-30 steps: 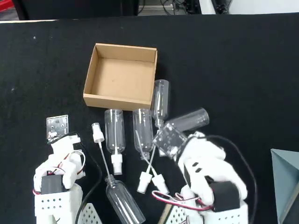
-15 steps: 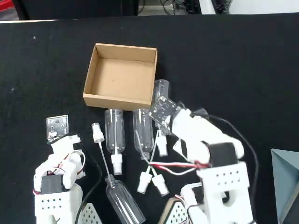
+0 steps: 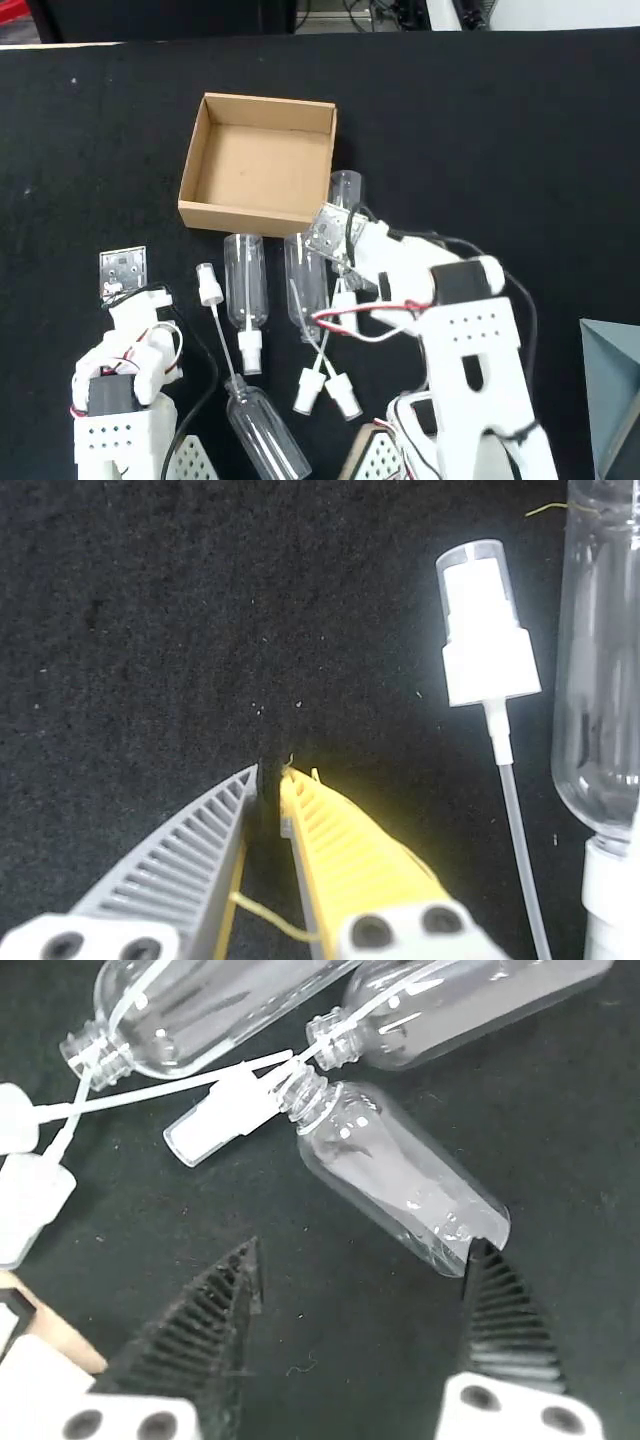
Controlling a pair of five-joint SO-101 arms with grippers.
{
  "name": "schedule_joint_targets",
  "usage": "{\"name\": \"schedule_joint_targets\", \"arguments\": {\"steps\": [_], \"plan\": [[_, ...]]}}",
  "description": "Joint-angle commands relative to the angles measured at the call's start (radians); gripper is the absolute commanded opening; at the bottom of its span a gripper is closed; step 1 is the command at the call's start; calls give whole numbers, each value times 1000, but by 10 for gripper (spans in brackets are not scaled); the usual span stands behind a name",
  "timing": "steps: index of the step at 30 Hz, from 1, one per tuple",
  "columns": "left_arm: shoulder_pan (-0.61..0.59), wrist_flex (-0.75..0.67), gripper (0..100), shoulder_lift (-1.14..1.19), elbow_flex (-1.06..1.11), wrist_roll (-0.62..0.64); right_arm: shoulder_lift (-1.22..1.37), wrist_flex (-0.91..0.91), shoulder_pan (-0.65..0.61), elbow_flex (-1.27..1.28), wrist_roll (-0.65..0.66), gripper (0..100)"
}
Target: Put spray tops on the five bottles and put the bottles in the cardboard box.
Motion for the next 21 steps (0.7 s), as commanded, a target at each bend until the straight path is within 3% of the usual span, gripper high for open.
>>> {"name": "schedule_joint_targets", "arguments": {"steps": [1,21], "plan": [[-8,9,30,-11,25,-8,108,3,23,-111,23,279],[-8,9,30,-11,25,-8,492,0,40,-305,319,279]]}}
